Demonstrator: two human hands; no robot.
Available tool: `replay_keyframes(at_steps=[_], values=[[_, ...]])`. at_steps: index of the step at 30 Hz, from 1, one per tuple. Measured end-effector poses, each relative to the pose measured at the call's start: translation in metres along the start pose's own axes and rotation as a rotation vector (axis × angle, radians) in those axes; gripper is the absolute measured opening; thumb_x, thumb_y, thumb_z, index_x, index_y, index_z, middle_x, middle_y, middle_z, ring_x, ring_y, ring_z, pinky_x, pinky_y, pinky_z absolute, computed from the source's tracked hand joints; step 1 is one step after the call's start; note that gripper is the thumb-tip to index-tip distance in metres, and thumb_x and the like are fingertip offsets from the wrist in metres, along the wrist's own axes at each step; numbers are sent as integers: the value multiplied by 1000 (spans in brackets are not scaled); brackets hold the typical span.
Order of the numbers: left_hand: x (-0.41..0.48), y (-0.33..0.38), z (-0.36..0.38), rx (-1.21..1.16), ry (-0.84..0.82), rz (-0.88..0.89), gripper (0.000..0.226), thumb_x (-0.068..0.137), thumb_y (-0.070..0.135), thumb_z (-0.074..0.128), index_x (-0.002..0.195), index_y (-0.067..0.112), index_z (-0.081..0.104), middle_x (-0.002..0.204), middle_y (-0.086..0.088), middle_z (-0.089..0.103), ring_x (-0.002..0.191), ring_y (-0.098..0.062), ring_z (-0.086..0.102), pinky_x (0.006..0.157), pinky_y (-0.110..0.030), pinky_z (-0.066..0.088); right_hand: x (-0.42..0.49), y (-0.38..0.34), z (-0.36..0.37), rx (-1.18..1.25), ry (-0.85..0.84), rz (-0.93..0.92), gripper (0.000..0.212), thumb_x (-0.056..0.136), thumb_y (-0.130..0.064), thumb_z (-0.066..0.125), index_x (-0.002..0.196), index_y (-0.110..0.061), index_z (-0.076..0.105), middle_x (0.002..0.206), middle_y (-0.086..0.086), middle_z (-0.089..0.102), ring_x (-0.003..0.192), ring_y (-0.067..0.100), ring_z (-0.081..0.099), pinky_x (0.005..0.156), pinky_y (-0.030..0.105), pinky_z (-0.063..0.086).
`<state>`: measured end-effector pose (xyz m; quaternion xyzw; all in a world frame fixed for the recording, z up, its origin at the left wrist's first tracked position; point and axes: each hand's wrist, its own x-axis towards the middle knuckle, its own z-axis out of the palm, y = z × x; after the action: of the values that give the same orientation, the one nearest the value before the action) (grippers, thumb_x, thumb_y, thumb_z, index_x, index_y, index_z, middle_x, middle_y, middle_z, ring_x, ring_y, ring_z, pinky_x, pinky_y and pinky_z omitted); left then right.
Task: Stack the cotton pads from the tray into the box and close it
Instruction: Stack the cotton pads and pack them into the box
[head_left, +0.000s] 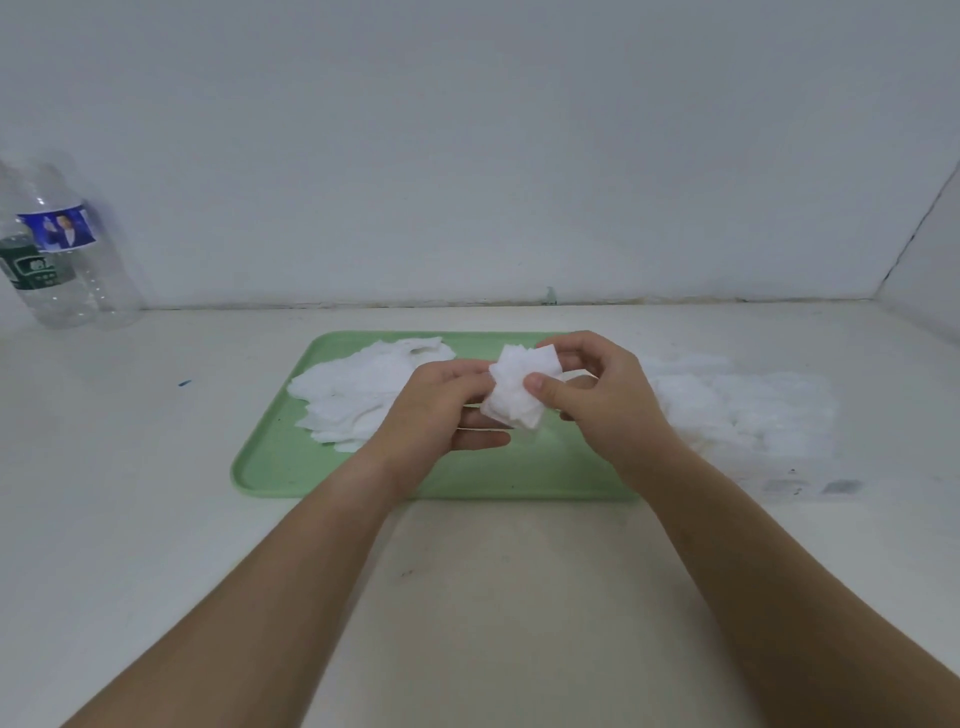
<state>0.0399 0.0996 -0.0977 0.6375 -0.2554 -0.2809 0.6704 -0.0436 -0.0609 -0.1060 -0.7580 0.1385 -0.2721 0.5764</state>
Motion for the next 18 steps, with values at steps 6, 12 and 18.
replay_keyframes(at_steps=[6, 12, 18], values=[[-1, -3, -3, -15, -103, 41, 14, 100, 10, 59, 107, 12, 71, 96, -3, 78, 86, -14, 74, 75, -25, 60, 1, 1, -1, -13, 51, -83, 26, 84, -7, 77, 108, -16, 70, 98, -3, 74, 63, 12, 66, 67, 35, 56], [0, -3, -6, -125, -148, 28, 28, 100, 9, 56, 127, 11, 64, 113, -11, 76, 100, -19, 74, 75, -23, 60, 1, 0, -2, -20, 120, -117, 12, 91, -12, 70, 103, -14, 69, 92, 4, 74, 81, 28, 71, 68, 47, 61], [2, -5, -8, -156, -101, 10, 26, 100, 6, 56, 123, 12, 66, 108, -12, 76, 90, -16, 74, 71, -22, 59, 0, -7, -6, 126, 81, -19, 4, 99, -12, 58, 101, -10, 61, 70, -4, 70, 76, 17, 69, 56, 30, 57]])
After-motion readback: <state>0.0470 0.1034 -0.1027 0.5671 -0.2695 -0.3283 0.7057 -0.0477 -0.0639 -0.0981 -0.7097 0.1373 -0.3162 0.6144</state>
